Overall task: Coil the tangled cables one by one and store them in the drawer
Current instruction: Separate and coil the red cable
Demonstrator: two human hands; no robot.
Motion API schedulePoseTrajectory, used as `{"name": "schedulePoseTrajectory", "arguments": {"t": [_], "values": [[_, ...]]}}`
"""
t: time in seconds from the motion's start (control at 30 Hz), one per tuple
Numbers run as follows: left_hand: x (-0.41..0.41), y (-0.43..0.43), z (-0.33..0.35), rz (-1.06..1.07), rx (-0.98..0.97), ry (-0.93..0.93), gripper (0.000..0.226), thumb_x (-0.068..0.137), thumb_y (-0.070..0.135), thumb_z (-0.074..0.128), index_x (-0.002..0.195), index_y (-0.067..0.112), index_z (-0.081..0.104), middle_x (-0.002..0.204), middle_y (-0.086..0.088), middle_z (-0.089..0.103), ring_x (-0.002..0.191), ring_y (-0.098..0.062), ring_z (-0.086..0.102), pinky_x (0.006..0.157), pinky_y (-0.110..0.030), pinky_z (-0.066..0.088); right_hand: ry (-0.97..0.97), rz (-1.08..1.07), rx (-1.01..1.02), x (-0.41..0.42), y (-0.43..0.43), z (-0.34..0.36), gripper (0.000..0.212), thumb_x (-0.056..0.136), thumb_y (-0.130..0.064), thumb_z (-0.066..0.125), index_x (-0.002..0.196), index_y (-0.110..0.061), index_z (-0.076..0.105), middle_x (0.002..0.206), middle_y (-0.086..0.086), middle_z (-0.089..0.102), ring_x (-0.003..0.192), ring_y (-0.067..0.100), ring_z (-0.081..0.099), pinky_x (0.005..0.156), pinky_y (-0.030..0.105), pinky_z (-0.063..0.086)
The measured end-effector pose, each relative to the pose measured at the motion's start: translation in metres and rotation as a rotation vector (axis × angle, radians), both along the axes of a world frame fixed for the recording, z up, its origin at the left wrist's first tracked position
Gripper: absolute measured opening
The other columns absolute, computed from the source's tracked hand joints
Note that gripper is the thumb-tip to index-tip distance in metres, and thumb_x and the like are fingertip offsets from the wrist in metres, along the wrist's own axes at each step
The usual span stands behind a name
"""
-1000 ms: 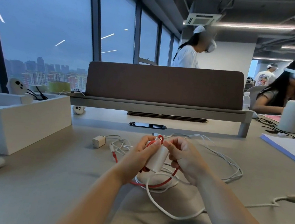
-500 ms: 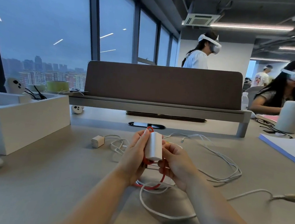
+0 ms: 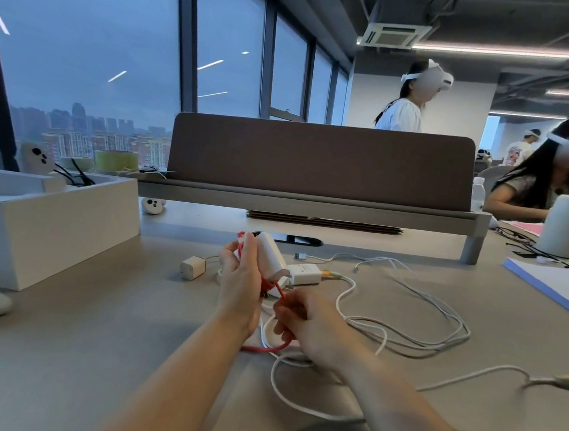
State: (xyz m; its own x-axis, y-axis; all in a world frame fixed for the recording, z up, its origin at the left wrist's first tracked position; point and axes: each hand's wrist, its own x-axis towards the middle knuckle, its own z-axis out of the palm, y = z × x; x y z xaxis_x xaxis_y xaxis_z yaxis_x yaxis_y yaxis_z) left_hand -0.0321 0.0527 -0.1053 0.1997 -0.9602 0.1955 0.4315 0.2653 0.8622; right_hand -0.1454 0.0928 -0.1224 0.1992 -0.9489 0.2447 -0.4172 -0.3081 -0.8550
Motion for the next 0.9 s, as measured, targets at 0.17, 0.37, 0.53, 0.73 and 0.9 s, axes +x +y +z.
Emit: {"name": "schedulePoseTrajectory", "arguments": {"t": [0.17,0.37,0.53,0.73,0.9], "values": [[0.002,-0.003,-0.002,0.115,-0.028,-0.171,0.040,0.096,0.048,0.039,0.125,0.021,0.032,0.104,-0.007,0.050,0.089,-0.018,0.055,0.069,-0.031,0.051,0.389,-0.035,-0.188,0.002,0.012,0.001,0.016,0.097,-0.019,0.043,0.099,-0.032,0.053,0.091,-0.005,0.063,0.085,0.016,0.060,0.077,0.032,0.050],[-0.003,0.002,0.002,0.281,-0.141,-0.437,0.033,0.098,0.038,0.040,0.119,0.013,0.033,0.089,0.006,0.046,0.077,-0.006,0.052,0.054,-0.008,0.045,0.673,-0.127,-0.525,0.000,0.001,0.002,0.023,0.101,-0.022,0.038,0.115,-0.014,0.054,0.104,0.007,0.062,0.092,0.029,0.059,0.069,0.034,0.039],[0.002,0.003,0.002,0.327,-0.174,-0.520,0.040,0.097,0.042,0.038,0.123,0.013,0.029,0.107,-0.005,0.049,0.090,-0.015,0.055,0.068,-0.023,0.048,0.423,-0.159,-0.432,-0.002,-0.002,0.005,0.020,0.097,-0.035,0.050,0.094,-0.018,0.059,0.087,0.002,0.067,0.079,0.023,0.061,0.067,0.033,0.045],[0.008,0.002,-0.001,0.347,-0.213,-0.669,0.038,0.098,0.037,0.040,0.124,0.012,0.028,0.102,0.004,0.043,0.091,-0.015,0.050,0.076,-0.030,0.048,0.242,0.063,-0.103,-0.006,0.002,0.007,0.013,0.100,-0.021,0.040,0.096,-0.025,0.053,0.082,-0.004,0.066,0.068,0.017,0.064,0.072,0.039,0.055],[0.007,-0.009,-0.012,0.249,-0.262,-0.864,0.032,0.095,0.044,0.037,0.114,0.019,0.035,0.105,-0.005,0.051,0.090,-0.019,0.053,0.064,-0.020,0.040,0.597,0.012,-0.468,-0.010,0.000,0.006,0.017,0.100,-0.026,0.042,0.104,-0.021,0.057,0.092,-0.002,0.061,0.083,0.024,0.060,0.075,0.044,0.049]]}}
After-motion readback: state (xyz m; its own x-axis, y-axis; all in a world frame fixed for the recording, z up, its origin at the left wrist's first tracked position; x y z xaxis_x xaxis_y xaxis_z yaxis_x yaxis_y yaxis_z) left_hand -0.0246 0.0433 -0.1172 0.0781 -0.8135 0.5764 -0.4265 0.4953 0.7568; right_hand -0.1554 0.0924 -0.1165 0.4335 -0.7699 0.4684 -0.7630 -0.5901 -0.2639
